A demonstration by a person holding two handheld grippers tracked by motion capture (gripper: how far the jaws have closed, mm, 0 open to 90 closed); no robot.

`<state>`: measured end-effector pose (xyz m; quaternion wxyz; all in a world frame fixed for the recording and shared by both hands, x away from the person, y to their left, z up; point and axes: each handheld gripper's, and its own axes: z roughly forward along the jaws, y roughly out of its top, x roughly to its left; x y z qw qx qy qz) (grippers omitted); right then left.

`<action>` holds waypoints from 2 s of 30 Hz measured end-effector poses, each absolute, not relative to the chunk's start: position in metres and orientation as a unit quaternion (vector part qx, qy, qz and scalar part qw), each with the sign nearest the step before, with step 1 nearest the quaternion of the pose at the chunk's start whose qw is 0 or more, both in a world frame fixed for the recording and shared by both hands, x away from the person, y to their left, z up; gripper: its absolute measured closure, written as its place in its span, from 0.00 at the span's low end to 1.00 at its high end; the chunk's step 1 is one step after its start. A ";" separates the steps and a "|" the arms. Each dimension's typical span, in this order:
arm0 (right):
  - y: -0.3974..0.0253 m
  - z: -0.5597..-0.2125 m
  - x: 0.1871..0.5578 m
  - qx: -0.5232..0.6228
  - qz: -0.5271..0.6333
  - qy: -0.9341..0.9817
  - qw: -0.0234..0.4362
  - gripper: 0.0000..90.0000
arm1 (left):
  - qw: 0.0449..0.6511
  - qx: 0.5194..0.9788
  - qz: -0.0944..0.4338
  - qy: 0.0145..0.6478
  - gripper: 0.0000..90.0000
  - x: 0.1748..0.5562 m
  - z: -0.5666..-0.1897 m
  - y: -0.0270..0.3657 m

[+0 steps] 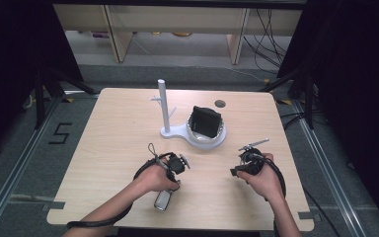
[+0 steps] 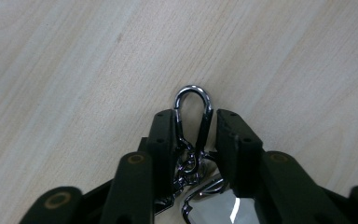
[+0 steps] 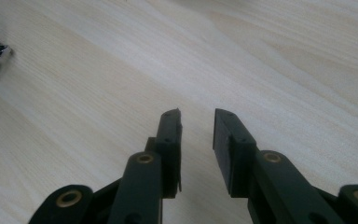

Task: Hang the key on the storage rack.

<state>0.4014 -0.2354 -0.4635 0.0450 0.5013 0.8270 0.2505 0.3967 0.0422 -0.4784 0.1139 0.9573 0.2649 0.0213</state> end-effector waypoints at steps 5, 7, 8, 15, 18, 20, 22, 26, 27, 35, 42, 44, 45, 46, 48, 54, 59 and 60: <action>-0.235 -0.464 0.401 0.498 0.254 0.828 0.049 0.81 | 0.123 0.959 0.026 0.256 0.86 0.396 -0.478 0.046; -0.235 -0.464 0.402 0.498 0.253 0.828 0.047 0.81 | 0.130 0.957 0.027 0.256 0.94 0.396 -0.479 0.049; -0.235 -0.464 0.402 0.498 0.253 0.828 0.047 0.81 | 0.130 0.957 0.027 0.256 0.95 0.396 -0.479 0.049; -0.232 -0.465 0.402 0.510 0.243 0.824 0.046 0.81 | 0.142 0.954 0.025 0.264 0.95 0.394 -0.480 0.053; -0.232 -0.465 0.402 0.510 0.245 0.823 0.046 0.80 | 0.134 0.955 0.027 0.263 0.94 0.394 -0.479 0.053; -0.234 -0.466 0.402 0.506 0.246 0.825 0.047 0.80 | 0.139 0.952 0.024 0.273 0.87 0.392 -0.480 0.053; -0.234 -0.466 0.402 0.506 0.245 0.825 0.047 0.80 | 0.137 0.953 0.023 0.271 0.85 0.392 -0.480 0.053; -0.233 -0.466 0.402 0.506 0.245 0.825 0.047 0.80 | 0.135 0.953 0.023 0.269 0.79 0.392 -0.479 0.054; -0.233 -0.465 0.402 0.508 0.246 0.824 0.046 0.80 | 0.130 0.955 0.024 0.265 0.78 0.392 -0.479 0.055; -0.233 -0.466 0.402 0.508 0.248 0.824 0.046 0.80 | 0.106 0.958 0.036 0.263 0.86 0.388 -0.476 0.057; -0.228 -0.465 0.399 0.528 0.247 0.811 0.036 0.80 | 0.106 0.956 0.031 0.273 0.96 0.391 -0.474 0.062; -0.233 -0.466 0.402 0.507 0.247 0.825 0.045 0.80 | 0.111 0.951 0.031 0.288 0.96 0.389 -0.475 0.063; -0.232 -0.466 0.402 0.507 0.246 0.825 0.044 0.80 | 0.111 0.951 0.032 0.288 0.95 0.390 -0.476 0.064; -0.232 -0.466 0.401 0.508 0.247 0.824 0.045 0.80 | 0.105 0.949 0.030 0.296 0.95 0.390 -0.477 0.064; -0.230 -0.465 0.399 0.522 0.247 0.815 0.036 0.80 | 0.107 0.948 0.033 0.299 0.94 0.391 -0.479 0.067; -0.231 -0.464 0.400 0.509 0.248 0.824 0.035 0.79 | 0.105 0.946 0.018 0.306 0.96 0.393 -0.479 0.073; -0.231 -0.465 0.400 0.509 0.249 0.823 0.039 0.79 | 0.106 0.947 0.015 0.304 0.96 0.393 -0.479 0.074; -0.232 -0.466 0.401 0.504 0.247 0.827 0.043 0.79 | 0.111 0.946 0.015 0.306 0.96 0.393 -0.479 0.075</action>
